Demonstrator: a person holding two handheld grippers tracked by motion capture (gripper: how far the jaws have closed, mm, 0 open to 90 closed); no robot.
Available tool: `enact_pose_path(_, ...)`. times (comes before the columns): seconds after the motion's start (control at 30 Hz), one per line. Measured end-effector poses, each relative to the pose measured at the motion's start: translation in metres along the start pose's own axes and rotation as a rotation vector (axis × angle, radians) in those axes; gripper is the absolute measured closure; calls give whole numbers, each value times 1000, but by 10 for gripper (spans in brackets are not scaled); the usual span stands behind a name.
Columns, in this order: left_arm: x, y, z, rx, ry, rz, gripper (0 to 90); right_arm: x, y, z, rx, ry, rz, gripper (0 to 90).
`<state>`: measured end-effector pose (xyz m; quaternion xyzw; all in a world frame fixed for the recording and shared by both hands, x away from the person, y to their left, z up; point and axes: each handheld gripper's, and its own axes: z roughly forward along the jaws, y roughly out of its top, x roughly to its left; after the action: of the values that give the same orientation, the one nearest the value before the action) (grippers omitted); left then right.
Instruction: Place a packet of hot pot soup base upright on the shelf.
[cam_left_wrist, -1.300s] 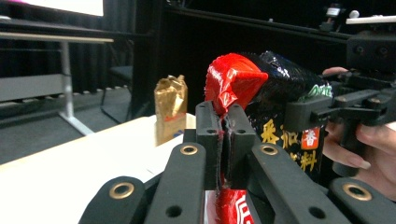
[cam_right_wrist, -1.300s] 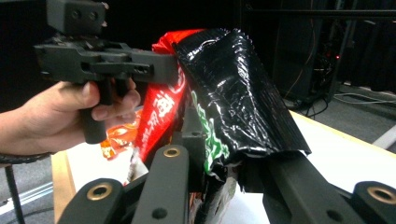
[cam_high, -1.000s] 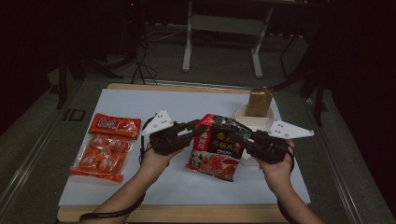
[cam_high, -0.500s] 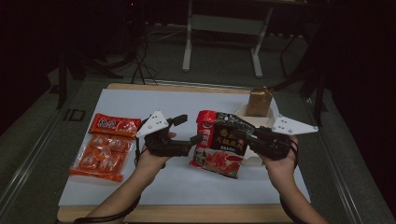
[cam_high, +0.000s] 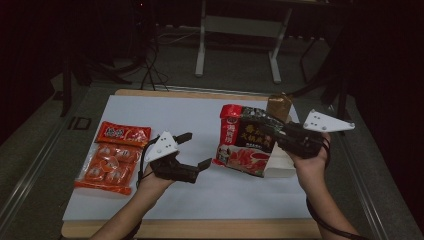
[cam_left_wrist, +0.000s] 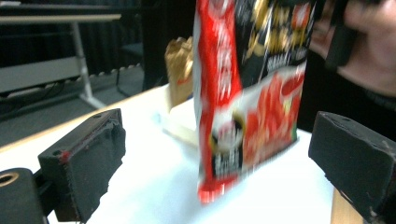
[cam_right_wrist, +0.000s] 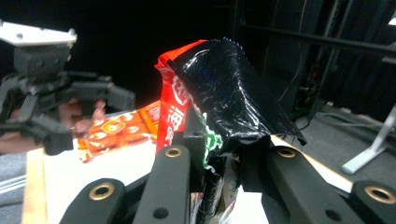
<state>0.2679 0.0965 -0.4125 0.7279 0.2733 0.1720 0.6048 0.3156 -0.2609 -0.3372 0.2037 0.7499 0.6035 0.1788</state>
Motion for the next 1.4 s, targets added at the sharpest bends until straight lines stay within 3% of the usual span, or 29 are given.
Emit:
enact_pose_path(0.13, 2, -13, -4, 16, 24, -8, 45, -8, 6, -3, -9, -12, -12, 773)
enact_pose_path(0.23, 5, -23, -10, 13, 44, -38, 45, -16, 9, -6, -16, -15, -10, 773)
enact_pose_path(0.43, 5, -39, -16, 26, 34, 27, 45, -31, 13, -13, -34, -55, -23, 773)
enact_pose_path(0.6, 1, -53, -20, 40, 26, 47, 44, -46, 15, -20, -29, -78, -26, 772)
enact_pose_path(0.87, 3, -76, -26, 95, 14, -12, 45, -73, 11, -33, -47, -145, -54, 771)
enact_pose_path(0.97, 3, -82, -28, 98, 13, -32, 45, -84, 8, -36, -28, -175, -49, 771)
enact_pose_path(1.13, 4, -84, -29, 101, 11, -31, 44, -104, 0, -41, -6, -224, -39, 771)
enact_pose_path(1.4, 4, -87, -31, 91, 12, -46, 44, -129, -13, -36, 25, -234, -64, 770)
